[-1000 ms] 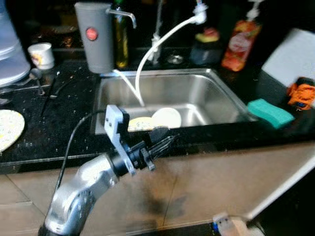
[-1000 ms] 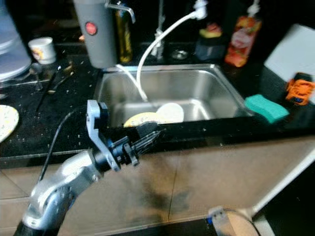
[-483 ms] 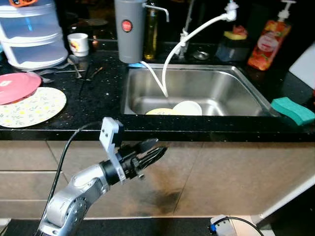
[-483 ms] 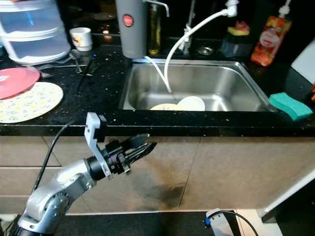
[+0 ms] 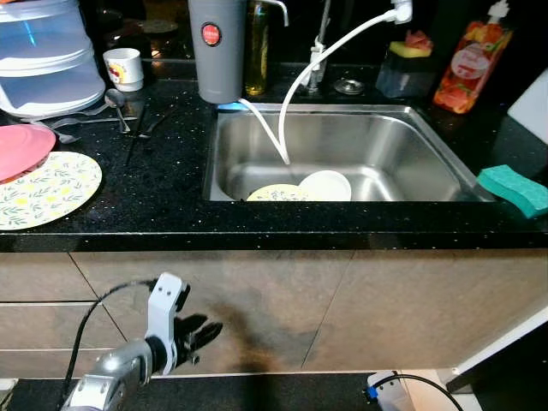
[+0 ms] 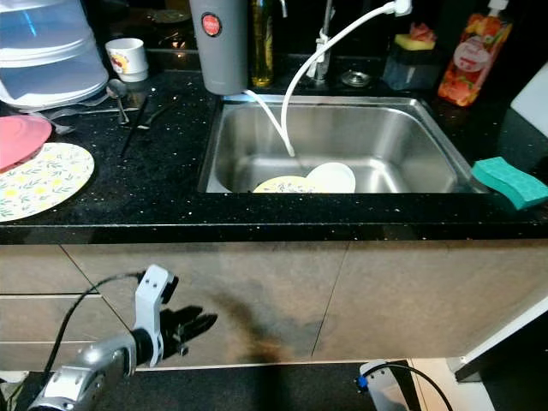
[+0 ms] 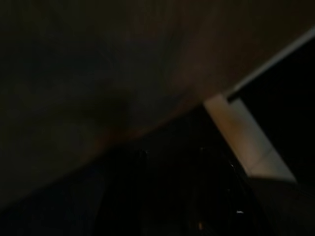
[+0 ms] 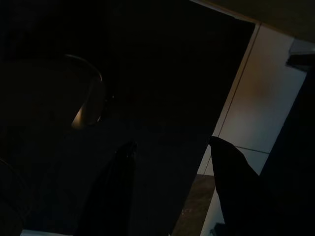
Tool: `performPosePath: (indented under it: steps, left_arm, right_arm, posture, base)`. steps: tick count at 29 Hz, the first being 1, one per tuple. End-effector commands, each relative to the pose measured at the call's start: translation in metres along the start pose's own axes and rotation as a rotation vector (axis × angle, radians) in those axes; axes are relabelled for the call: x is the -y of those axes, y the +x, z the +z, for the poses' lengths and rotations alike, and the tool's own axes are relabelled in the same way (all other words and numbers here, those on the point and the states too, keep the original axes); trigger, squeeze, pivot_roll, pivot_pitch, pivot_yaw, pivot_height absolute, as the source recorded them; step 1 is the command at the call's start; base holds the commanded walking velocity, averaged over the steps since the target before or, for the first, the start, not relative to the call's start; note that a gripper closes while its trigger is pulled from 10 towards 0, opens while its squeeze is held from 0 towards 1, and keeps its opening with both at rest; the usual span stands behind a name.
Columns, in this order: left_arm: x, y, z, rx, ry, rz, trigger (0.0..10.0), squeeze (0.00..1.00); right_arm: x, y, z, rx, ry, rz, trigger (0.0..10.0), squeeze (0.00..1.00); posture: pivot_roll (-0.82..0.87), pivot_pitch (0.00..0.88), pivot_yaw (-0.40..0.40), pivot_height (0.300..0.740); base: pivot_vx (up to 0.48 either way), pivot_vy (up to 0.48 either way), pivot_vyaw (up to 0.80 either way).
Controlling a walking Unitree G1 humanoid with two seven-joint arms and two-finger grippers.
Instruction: Kitchen organization
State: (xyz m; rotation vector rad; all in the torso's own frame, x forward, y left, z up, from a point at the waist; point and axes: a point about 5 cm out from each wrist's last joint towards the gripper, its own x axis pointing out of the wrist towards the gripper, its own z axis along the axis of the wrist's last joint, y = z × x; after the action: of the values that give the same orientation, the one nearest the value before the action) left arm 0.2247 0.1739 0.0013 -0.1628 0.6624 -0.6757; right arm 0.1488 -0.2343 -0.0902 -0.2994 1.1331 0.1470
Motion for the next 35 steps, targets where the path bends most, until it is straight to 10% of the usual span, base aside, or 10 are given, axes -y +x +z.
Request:
performPosePath:
  steps: [1,22,35]
  left_arm:
    - [-0.002,-0.001,-0.005,-0.037,0.024,-0.004,10.0,0.0]
    - [-0.017,0.007,-0.094,-0.442,-0.063,0.403,10.0,0.0]
    - [-0.026,0.008,-0.086,-0.36,-0.091,0.522,10.0,0.0]
  right_arm:
    - [0.0,0.0,0.0,0.003,0.006,0.001,10.0,0.0]
    - [-0.005,0.0,0.002,-0.005,-0.054,0.068,10.0,0.0]
    - [-0.005,0.0,0.001,-0.022,-0.093,0.066,10.0,0.0]
  posture:
    - [-0.01,0.004,-0.023,0.74]
    - [-0.01,0.0,-0.012,0.74]
    - [-0.01,0.0,-0.01,0.74]
  base:
    - [0.0,0.0,0.0]
    - [0.0,0.0,0.6]
    - [0.0,0.0,0.67]
